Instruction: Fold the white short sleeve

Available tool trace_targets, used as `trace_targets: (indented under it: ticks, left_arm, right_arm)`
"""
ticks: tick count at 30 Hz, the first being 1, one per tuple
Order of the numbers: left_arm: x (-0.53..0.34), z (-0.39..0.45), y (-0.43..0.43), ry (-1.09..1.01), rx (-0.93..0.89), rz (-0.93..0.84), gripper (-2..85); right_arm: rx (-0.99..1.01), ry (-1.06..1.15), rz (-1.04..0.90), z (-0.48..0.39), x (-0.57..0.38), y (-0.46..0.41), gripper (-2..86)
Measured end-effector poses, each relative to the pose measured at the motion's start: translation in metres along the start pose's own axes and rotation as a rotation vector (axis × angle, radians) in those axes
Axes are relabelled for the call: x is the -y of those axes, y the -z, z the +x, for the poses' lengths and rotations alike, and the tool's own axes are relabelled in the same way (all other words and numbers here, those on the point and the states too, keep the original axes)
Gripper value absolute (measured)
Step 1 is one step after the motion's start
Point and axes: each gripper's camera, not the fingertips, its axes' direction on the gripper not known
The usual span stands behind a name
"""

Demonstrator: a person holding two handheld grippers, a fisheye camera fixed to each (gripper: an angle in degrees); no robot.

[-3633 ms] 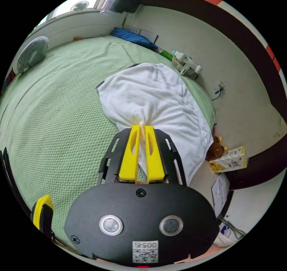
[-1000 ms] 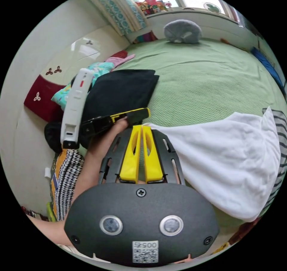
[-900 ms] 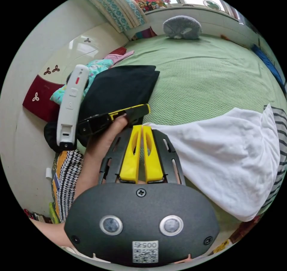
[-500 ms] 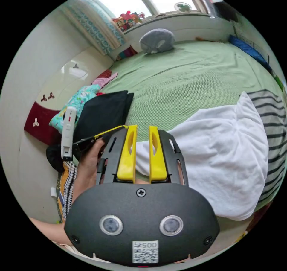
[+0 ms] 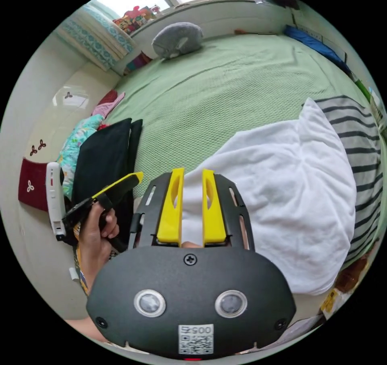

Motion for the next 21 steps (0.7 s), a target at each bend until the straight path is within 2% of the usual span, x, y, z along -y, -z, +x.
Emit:
trace_targets:
  ticks: [6,11,13,21]
  left_arm:
    - [0.004,-0.004,-0.005,0.014,-0.021,-0.01,-0.6]
    - [0.011,-0.003,-0.009,0.024,-0.085,-0.011,-0.6]
    - [0.013,0.0,-0.011,0.012,-0.089,-0.013,-0.6]
    - [0.021,0.001,-0.018,0.001,-0.09,-0.022,-0.6]
  right_arm:
    - [-0.074,0.103,-0.051,-0.045,0.01,-0.024,9.3]
    - [-0.314,0.193,-0.09,-0.075,0.015,-0.049,11.6]
    - [-0.344,0.209,-0.103,-0.08,0.017,-0.056,11.6]
    - [-0.386,0.201,-0.204,-0.092,0.033,-0.078,6.0]
